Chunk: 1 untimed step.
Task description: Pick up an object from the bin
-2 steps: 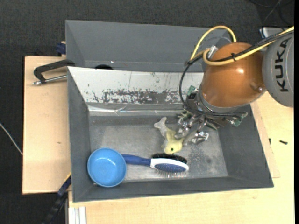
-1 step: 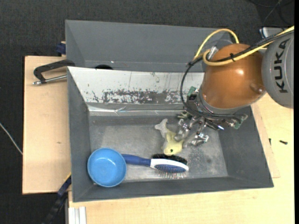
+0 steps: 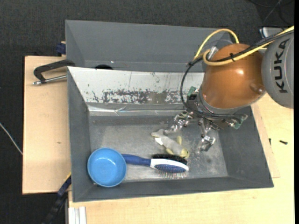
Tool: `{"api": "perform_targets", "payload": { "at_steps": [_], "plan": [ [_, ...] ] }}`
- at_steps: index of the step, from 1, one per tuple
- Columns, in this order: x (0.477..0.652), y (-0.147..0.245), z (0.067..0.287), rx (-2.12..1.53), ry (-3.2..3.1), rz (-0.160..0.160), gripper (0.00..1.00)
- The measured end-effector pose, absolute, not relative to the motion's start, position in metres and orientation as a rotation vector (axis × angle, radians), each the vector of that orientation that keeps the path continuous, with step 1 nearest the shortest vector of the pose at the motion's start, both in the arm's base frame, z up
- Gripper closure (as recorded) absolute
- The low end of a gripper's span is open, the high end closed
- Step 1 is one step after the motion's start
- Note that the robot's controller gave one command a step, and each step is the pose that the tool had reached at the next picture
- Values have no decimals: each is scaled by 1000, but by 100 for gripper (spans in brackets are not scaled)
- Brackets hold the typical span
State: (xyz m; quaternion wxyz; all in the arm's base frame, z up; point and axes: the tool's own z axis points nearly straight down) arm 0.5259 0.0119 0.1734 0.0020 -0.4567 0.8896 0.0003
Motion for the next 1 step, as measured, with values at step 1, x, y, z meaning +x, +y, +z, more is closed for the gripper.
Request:
{"api": "perform_targets", "payload": {
  "at_steps": [1],
  "plan": [
    [511,48,72,-1901,2497,-2,0]
  ]
}}
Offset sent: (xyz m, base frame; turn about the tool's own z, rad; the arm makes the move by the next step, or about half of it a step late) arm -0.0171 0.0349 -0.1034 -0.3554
